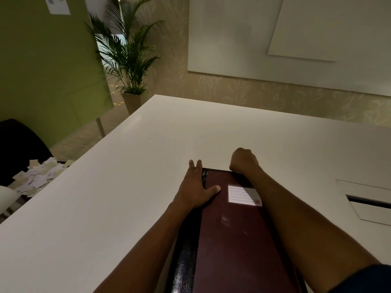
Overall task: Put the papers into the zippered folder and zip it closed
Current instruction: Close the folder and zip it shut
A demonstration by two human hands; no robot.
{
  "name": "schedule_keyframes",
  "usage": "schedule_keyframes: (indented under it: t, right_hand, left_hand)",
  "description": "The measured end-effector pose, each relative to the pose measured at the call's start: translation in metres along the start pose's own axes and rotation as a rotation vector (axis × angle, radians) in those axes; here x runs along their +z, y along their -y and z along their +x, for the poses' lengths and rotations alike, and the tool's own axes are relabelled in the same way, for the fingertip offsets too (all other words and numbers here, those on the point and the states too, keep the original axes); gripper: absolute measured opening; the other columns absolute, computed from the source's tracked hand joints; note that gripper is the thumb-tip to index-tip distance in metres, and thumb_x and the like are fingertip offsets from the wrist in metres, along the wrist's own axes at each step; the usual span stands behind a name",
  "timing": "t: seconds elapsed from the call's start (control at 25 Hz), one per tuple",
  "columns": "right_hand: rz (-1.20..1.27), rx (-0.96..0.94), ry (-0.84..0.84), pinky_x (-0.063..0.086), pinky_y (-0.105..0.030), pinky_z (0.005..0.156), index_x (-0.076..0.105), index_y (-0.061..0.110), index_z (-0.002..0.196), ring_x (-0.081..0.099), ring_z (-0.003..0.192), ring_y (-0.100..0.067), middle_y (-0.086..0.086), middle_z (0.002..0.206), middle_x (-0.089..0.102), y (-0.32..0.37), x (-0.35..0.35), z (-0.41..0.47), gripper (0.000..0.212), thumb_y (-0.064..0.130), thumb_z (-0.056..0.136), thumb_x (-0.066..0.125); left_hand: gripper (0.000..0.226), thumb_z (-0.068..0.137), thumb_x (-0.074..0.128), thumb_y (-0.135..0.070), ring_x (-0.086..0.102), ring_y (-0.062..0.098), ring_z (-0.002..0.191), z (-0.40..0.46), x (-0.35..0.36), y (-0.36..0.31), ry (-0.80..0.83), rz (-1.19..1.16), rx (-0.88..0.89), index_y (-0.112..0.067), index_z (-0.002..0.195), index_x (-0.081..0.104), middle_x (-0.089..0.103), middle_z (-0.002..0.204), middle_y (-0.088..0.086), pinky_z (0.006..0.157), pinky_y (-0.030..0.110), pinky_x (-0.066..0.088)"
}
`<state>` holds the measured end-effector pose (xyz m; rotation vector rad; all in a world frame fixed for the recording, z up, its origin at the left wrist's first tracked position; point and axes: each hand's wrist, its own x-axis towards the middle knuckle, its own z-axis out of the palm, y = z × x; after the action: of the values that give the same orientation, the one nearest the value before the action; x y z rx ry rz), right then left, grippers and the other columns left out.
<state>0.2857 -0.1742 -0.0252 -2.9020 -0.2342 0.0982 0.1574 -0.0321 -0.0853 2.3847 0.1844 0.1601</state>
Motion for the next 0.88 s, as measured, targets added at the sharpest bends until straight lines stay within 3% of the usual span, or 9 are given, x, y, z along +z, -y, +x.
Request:
schedule_keyframes:
  t: [0.24, 0.4, 0.48, 0.6, 0.68, 0.76, 0.88]
  right_hand:
    - [0.079, -0.079, -0.010, 0.045, -0.030, 0.063, 0.056, 0.007, 0.084, 0.066, 0.089, -0.030, -0.012, 0.094, 0.065, 0.052, 0.015, -0.011, 0.008, 0.002, 0.081, 0.061]
    - [0.138, -0.101, -0.019, 0.051, -0.030, 0.067, 0.066, 0.004, 0.095, 0.067, 0.089, -0.028, -0.011, 0.097, 0.069, 0.076, 0.021, -0.015, 0.013, 0.004, 0.084, 0.061]
    - [0.166, -0.119, -0.023, 0.053, -0.031, 0.068, 0.067, 0.004, 0.095, 0.067, 0.087, -0.027, -0.010, 0.096, 0.070, 0.085, 0.024, -0.015, 0.012, 0.006, 0.085, 0.059]
    - [0.248, -0.120, -0.011, 0.052, -0.032, 0.068, 0.069, 0.006, 0.093, 0.067, 0.087, -0.026, -0.008, 0.094, 0.071, 0.088, 0.028, -0.014, 0.013, 0.012, 0.086, 0.059]
    - [0.327, -0.113, 0.017, 0.055, -0.033, 0.073, 0.070, 0.009, 0.094, 0.067, 0.087, -0.022, -0.004, 0.094, 0.071, 0.084, 0.029, -0.012, 0.014, 0.017, 0.087, 0.061]
    - [0.429, -0.144, 0.051, 0.055, -0.033, 0.076, 0.072, 0.013, 0.094, 0.066, 0.087, -0.018, 0.000, 0.094, 0.071, 0.077, 0.029, -0.014, 0.013, 0.022, 0.086, 0.065]
    - [0.538, -0.204, 0.033, 0.055, -0.033, 0.083, 0.072, 0.012, 0.095, 0.066, 0.094, -0.018, 0.000, 0.099, 0.071, 0.062, 0.030, -0.028, 0.016, 0.013, 0.086, 0.060]
  left_hand:
    - [0.115, 0.082, 0.058, -0.066, -0.005, 0.025, 0.152, -0.001, 0.002, 0.002, 0.020, 0.034, 0.030, -0.007, 0.154, -0.009, -0.013, 0.163, 0.014, 0.121, 0.036, 0.011]
    - [0.111, 0.085, 0.057, -0.062, -0.012, 0.024, 0.151, -0.003, 0.000, 0.001, 0.030, 0.020, 0.067, -0.005, 0.155, -0.007, -0.011, 0.163, 0.017, 0.123, 0.038, 0.009]
    - [0.111, 0.083, 0.063, -0.058, -0.002, 0.027, 0.152, -0.002, -0.002, 0.000, 0.028, -0.035, 0.078, -0.007, 0.156, -0.004, -0.002, 0.163, 0.019, 0.123, 0.042, 0.018]
    - [0.113, 0.079, 0.071, -0.050, 0.029, 0.027, 0.146, -0.001, -0.005, -0.001, 0.007, -0.147, 0.093, -0.007, 0.154, 0.000, 0.023, 0.158, 0.017, 0.114, 0.042, 0.036]
    - [0.112, 0.078, 0.074, -0.047, 0.033, 0.026, 0.144, -0.001, -0.005, 0.001, 0.001, -0.170, 0.103, -0.006, 0.153, 0.001, 0.028, 0.157, 0.016, 0.113, 0.042, 0.037]
    - [0.106, 0.079, 0.073, -0.046, 0.031, 0.027, 0.144, -0.001, -0.004, 0.001, -0.008, -0.138, 0.128, -0.007, 0.153, 0.009, 0.027, 0.156, 0.016, 0.113, 0.043, 0.036]
    - [0.098, 0.085, 0.060, -0.057, 0.007, 0.027, 0.152, -0.005, -0.002, 0.000, 0.017, 0.013, 0.102, -0.013, 0.156, 0.009, 0.012, 0.163, 0.013, 0.120, 0.046, 0.024]
